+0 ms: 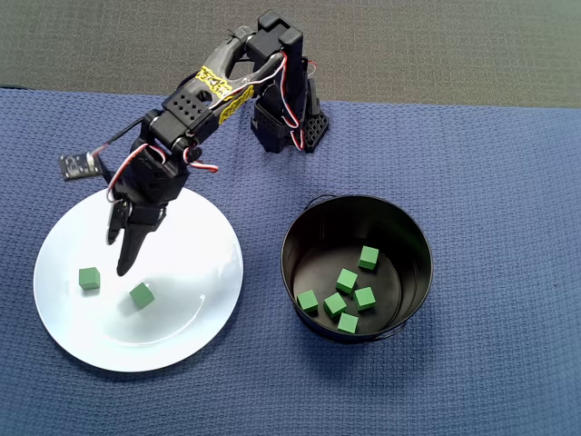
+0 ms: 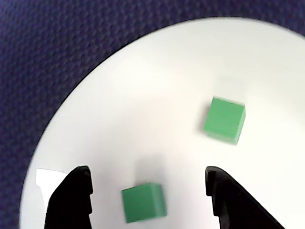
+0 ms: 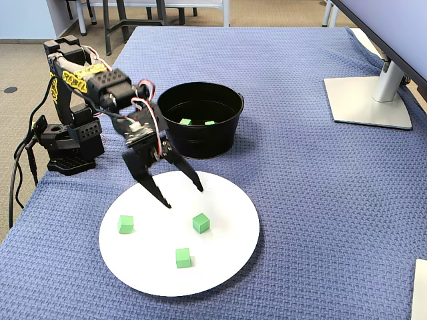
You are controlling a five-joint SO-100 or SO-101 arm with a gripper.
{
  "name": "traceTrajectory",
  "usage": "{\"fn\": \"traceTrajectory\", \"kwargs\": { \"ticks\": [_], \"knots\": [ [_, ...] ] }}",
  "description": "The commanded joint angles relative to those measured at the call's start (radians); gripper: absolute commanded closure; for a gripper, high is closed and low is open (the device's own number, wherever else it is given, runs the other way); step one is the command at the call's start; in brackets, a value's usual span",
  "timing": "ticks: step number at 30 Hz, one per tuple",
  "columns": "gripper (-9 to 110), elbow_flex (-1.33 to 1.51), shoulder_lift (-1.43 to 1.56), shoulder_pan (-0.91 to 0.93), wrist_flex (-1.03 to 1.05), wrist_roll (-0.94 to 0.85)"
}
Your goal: Pick up the green cubes from the white plate and place them in the black recipient
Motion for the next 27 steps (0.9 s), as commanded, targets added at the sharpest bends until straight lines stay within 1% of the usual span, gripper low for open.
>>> {"fn": "traceTrajectory", "kwargs": {
  "ticks": [1, 3, 12, 16, 20, 27],
  "knots": [
    [76, 0.101, -0.002, 0.020, -0.255, -0.270],
    [77, 0.117, -0.011, 0.012, -0.295, -0.284],
    [79, 0.066, -0.087, 0.006, -0.322, -0.305],
    [80, 0.072, -0.104, -0.017, -0.288, -0.281],
    [81, 0.072, -0.132, -0.049, -0.319, -0.253],
    [82, 0.040, -0.152, -0.101, -0.282, -0.213]
  ]
}}
